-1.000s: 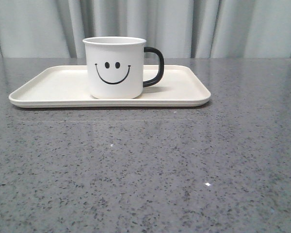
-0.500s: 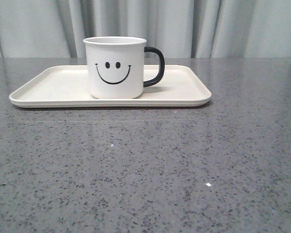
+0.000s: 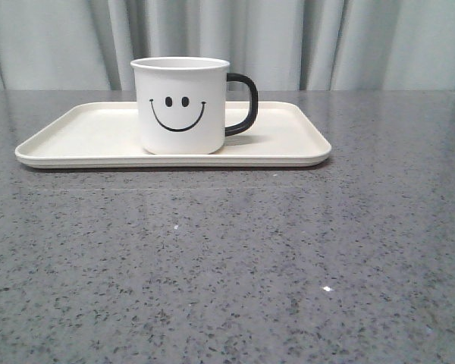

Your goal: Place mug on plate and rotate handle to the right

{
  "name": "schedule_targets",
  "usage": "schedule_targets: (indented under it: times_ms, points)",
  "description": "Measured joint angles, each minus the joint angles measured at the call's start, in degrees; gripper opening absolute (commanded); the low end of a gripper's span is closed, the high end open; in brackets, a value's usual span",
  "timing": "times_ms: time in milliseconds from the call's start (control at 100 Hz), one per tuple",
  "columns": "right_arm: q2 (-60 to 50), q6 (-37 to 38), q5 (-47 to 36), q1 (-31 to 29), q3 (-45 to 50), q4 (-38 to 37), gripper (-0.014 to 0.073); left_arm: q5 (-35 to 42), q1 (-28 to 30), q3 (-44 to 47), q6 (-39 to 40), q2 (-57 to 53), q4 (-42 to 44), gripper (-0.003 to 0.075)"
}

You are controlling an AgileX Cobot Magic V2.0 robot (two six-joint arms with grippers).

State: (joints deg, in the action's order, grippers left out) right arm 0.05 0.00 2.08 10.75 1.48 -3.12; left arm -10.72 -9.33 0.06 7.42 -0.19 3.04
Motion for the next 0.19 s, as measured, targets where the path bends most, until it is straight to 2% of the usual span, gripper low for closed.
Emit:
schedule_targets:
  times_ms: [190]
  points:
    - [0.0,0.0,-0.1,0.0,0.0,0.0,-0.0065,0.0,0.0,0.0,0.0,0.0,0.0,-0.0020]
